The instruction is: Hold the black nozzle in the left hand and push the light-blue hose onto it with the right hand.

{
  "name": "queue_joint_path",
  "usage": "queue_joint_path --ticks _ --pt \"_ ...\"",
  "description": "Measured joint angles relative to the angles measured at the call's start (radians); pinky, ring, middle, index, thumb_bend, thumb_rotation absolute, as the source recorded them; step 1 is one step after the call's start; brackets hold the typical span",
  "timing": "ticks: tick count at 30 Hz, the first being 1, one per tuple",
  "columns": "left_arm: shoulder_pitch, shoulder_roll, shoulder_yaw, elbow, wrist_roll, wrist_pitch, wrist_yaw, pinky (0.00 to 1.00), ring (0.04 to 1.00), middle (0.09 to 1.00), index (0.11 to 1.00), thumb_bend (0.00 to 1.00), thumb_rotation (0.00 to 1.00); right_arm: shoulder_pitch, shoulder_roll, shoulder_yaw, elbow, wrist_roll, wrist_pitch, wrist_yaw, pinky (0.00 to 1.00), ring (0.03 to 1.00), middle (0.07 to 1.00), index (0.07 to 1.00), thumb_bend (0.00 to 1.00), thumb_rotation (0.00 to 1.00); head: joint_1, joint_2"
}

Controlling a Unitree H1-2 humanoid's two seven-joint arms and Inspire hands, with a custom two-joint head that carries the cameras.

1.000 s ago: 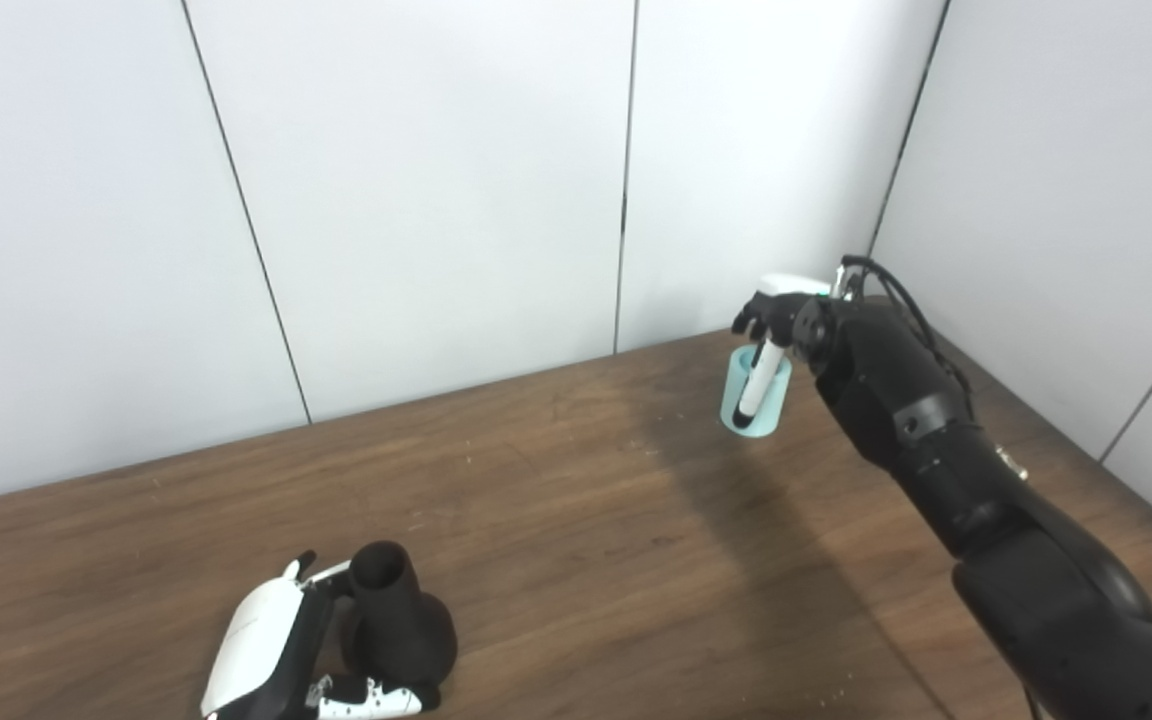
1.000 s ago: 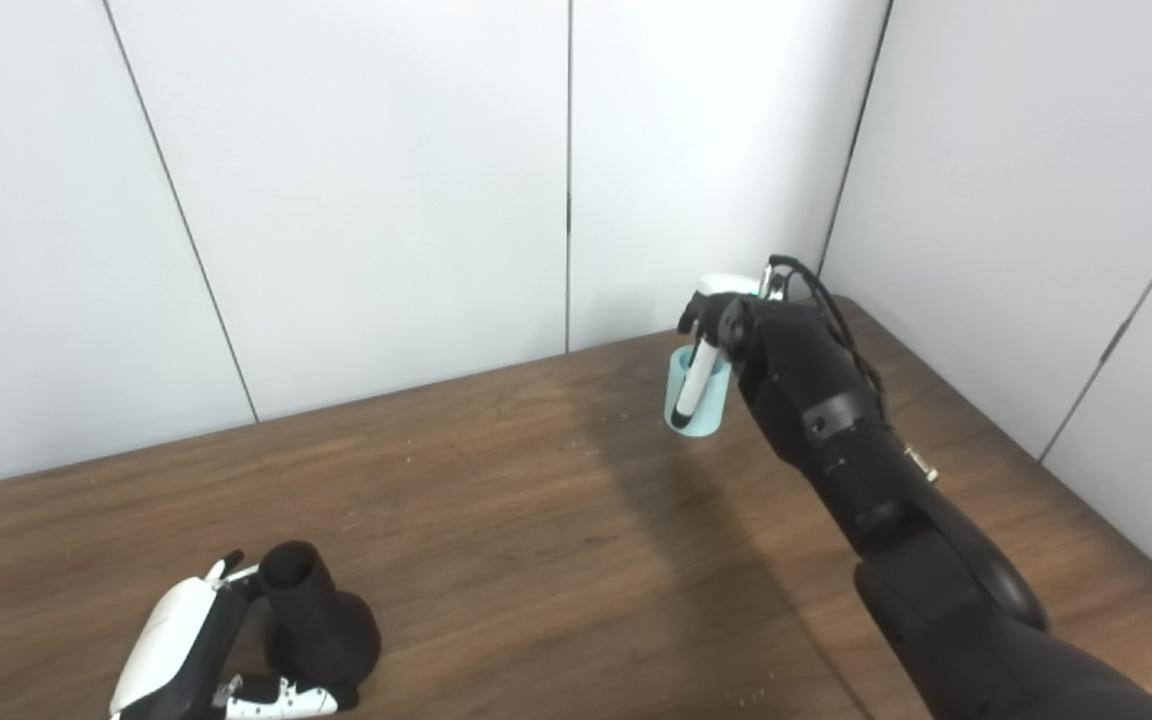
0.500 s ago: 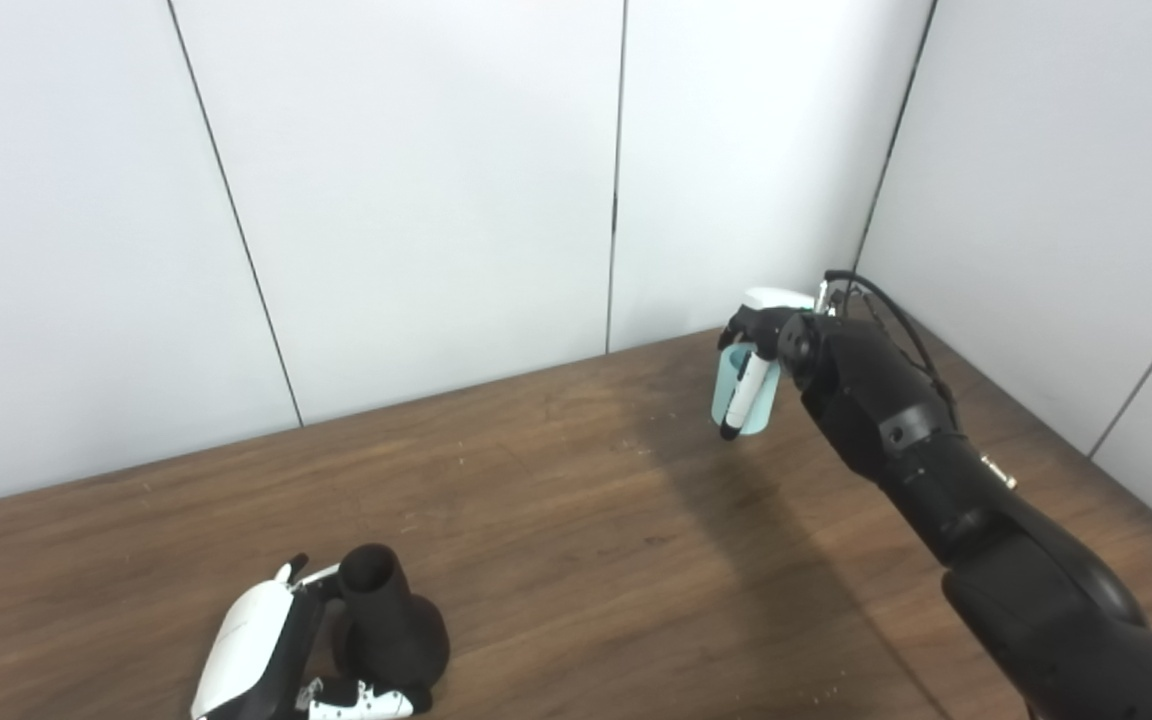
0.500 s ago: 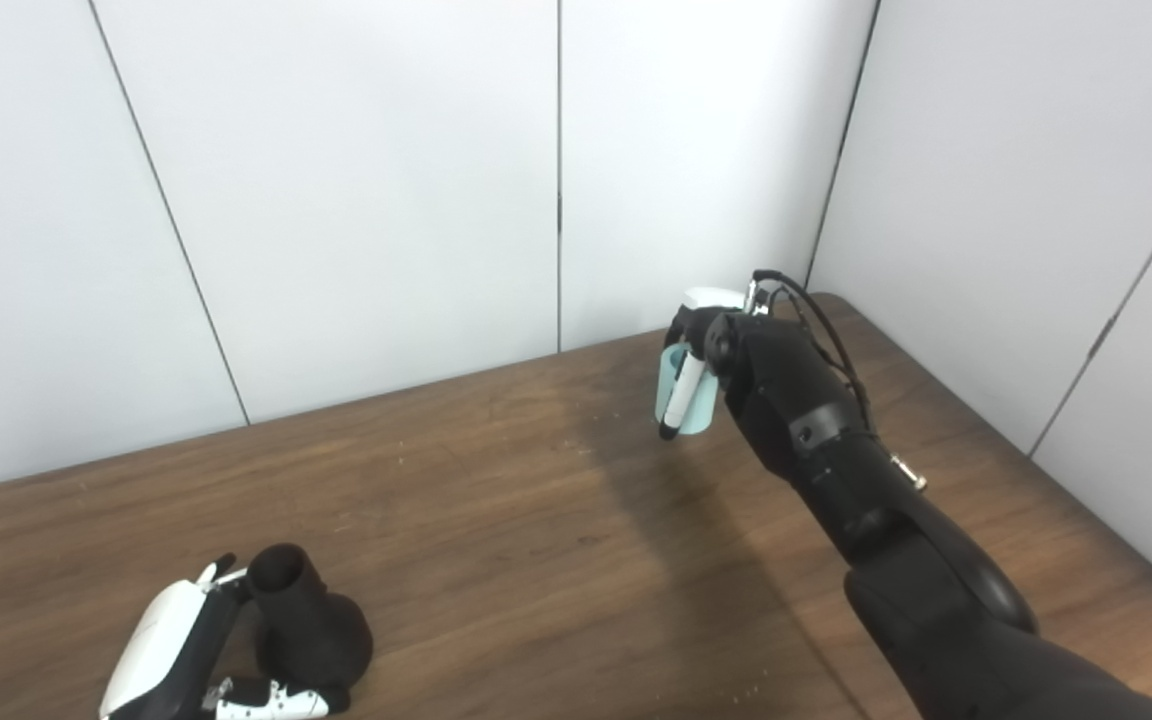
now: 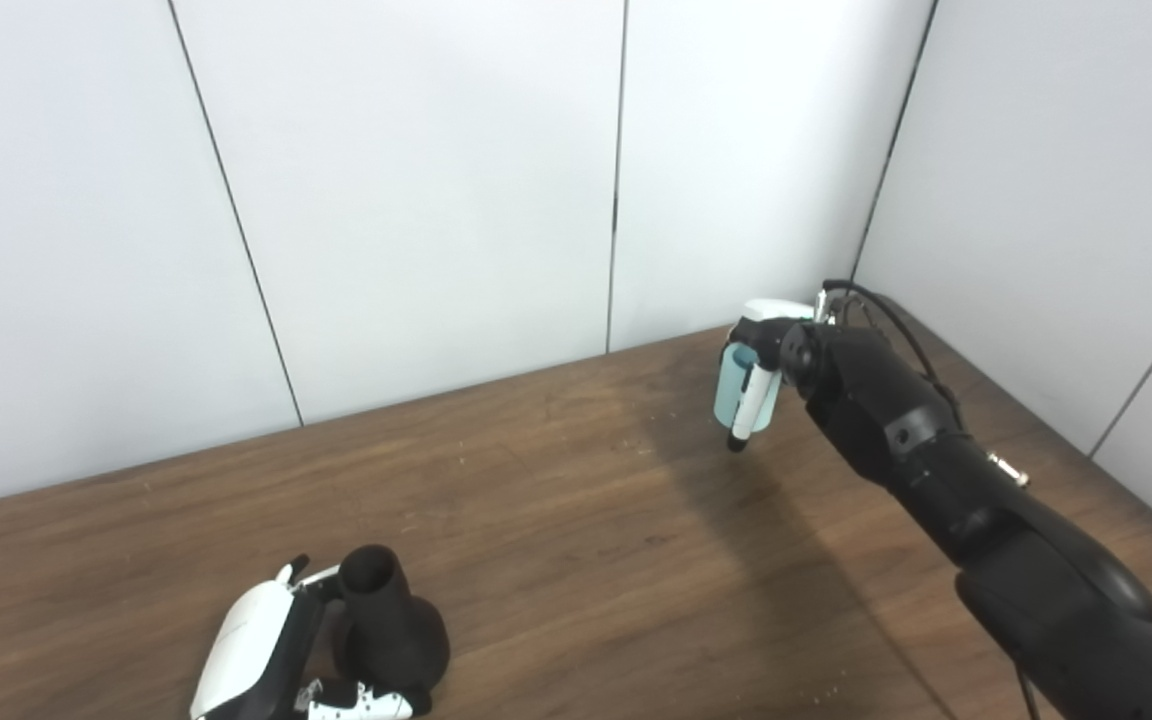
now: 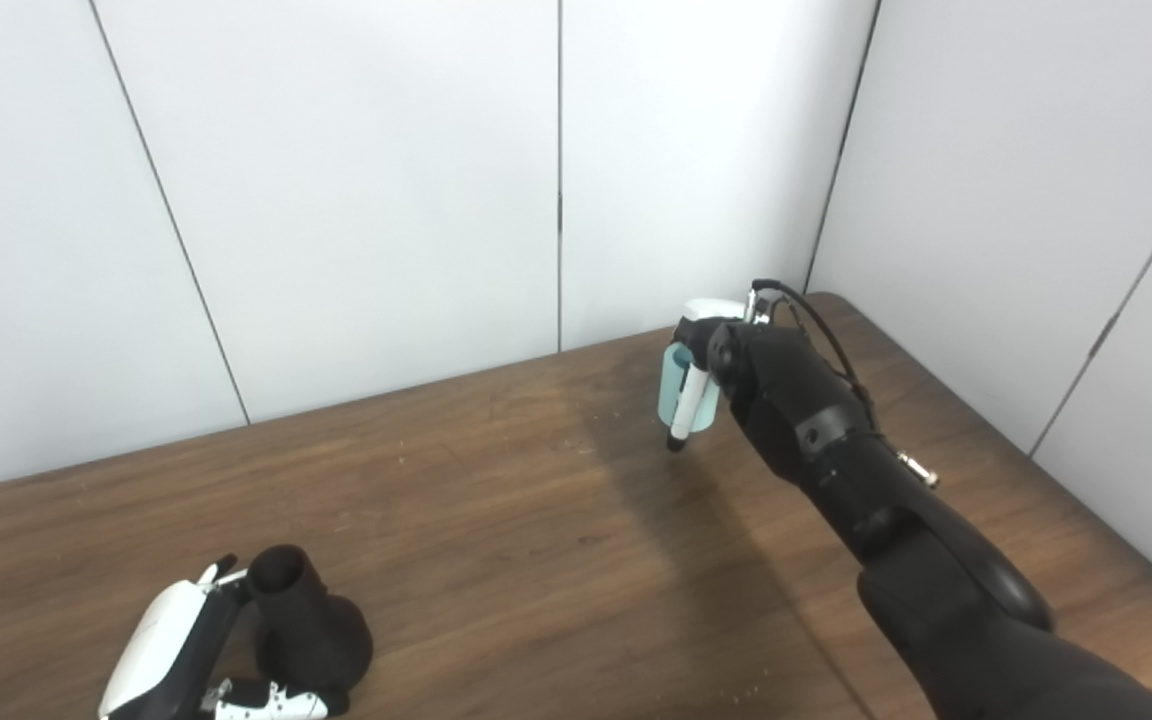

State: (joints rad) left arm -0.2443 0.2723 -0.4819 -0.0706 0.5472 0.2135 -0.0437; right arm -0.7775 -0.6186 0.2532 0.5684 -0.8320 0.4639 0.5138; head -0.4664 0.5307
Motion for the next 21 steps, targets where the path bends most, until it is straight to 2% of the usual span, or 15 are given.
queue_joint_path --ticks 11,13,15,16,17,18,21 --pt "0.0 0.001 0.004 -0.002 0.0 0.001 -0.007 1.0 0.672 0.436 0.501 0.52 0.0 -0.006 -0.025 0.032 -0.01 0.019 0.001 0.029 0.62 0.669 0.7 0.745 0.84 0.0 0.006 0.002" --pt "0.0 0.0 0.004 -0.002 0.0 0.001 -0.007 1.0 0.672 0.432 0.501 0.52 0.0 -0.006 -0.025 0.032 -0.011 0.019 0.001 0.029 0.57 0.627 0.668 0.739 0.83 0.0 0.006 0.002" --pt "0.0 0.0 0.004 -0.002 0.0 0.001 -0.007 1.0 0.671 0.431 0.501 0.52 0.0 -0.006 -0.024 0.033 -0.01 0.018 0.001 0.027 0.49 0.544 0.597 0.722 0.82 0.0 0.006 0.003" --pt "0.0 0.0 0.004 -0.002 0.0 0.001 -0.007 1.0 0.671 0.43 0.502 0.52 0.0 -0.006 -0.024 0.034 -0.01 0.018 0.001 0.026 0.45 0.508 0.542 0.706 0.7 0.0 0.006 0.003" --pt "0.0 0.0 0.004 -0.002 0.0 0.001 -0.007 1.0 0.671 0.426 0.502 0.52 0.0 -0.005 -0.024 0.036 -0.01 0.018 0.001 0.023 0.42 0.476 0.508 0.677 0.62 0.0 0.006 0.006" --pt "0.0 0.0 0.004 -0.002 0.0 0.001 -0.007 1.0 0.671 0.423 0.503 0.52 0.0 -0.005 -0.024 0.038 -0.01 0.017 0.001 0.015 0.41 0.458 0.496 0.587 0.58 0.0 0.006 0.006" --pt "0.0 0.0 0.004 -0.002 0.0 0.001 -0.007 1.0 0.671 0.42 0.503 0.52 0.0 -0.005 -0.024 0.04 -0.017 0.016 0.0 -0.011 0.37 0.428 0.484 0.529 0.52 0.0 0.009 0.008"
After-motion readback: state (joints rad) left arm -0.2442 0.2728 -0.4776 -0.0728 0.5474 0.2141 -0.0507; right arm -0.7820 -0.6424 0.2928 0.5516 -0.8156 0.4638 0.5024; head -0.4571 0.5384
